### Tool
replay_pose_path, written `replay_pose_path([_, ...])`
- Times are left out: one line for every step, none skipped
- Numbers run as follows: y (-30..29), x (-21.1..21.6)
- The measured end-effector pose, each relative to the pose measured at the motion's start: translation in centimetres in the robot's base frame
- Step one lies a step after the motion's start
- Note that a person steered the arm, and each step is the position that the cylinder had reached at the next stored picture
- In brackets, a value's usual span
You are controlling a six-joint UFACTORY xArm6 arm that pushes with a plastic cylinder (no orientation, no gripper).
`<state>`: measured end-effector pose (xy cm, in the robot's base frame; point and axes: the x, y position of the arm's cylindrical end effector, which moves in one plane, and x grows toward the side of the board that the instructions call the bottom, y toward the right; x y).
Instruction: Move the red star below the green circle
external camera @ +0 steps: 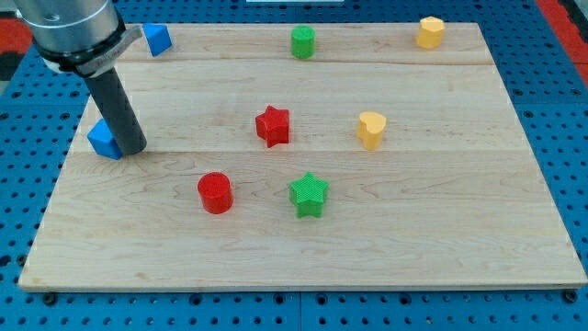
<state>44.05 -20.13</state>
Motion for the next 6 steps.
replay_pose_path([2.6,5.2])
replay_pose_path([-1.3,7.1])
replay_pose_path([-5.0,4.2])
replay_pose_path([-4.0,1.9])
replay_pose_path([-3.6,0.5])
replay_pose_path([-3.6,0.0])
